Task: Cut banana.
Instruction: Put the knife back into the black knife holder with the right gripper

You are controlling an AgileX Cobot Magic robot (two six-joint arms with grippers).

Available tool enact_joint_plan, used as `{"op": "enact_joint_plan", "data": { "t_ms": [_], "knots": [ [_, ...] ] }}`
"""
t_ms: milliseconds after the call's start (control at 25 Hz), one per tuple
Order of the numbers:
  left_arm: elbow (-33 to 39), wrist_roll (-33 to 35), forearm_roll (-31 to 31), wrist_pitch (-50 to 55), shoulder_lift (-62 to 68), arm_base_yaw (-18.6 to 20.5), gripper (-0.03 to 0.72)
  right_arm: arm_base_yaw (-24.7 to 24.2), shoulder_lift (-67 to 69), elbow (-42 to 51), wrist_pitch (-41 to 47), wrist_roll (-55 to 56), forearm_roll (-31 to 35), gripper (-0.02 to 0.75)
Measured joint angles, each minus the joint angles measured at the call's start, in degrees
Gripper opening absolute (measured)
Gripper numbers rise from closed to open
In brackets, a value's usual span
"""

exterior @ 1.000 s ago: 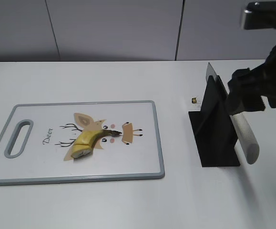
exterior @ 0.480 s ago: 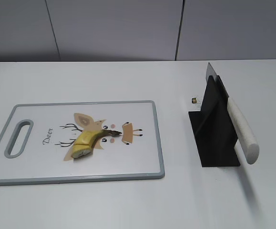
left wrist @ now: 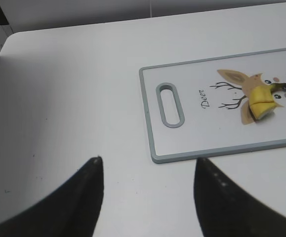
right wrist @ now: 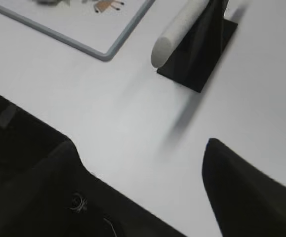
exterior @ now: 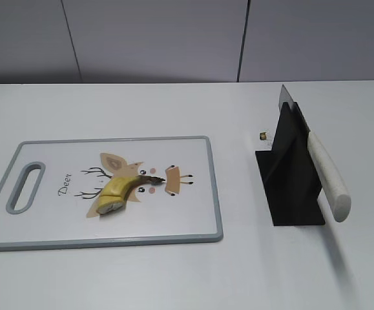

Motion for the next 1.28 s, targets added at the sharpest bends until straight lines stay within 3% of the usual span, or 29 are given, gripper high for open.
{"op": "enact_joint_plan", "data": {
  "t_ms": [560, 1080, 1280],
  "knots": [
    [0.0, 0.0, 0.0, 0.0, 0.0, 0.0, 0.562, -1.25, -13.56, 0.18, 0.53, -0.76, 0.3, 0.592],
    [0.0, 0.0, 0.02, 0.0, 0.0, 0.0, 0.562, -21.93, -13.56, 0.18, 0.53, -0.83, 1.16, 0.592],
    [0.0, 0.0, 0.02, 0.0, 0.0, 0.0, 0.562, -23.32, -13.56, 0.18, 0.53, -0.83, 1.16, 0.592]
  ]
}}
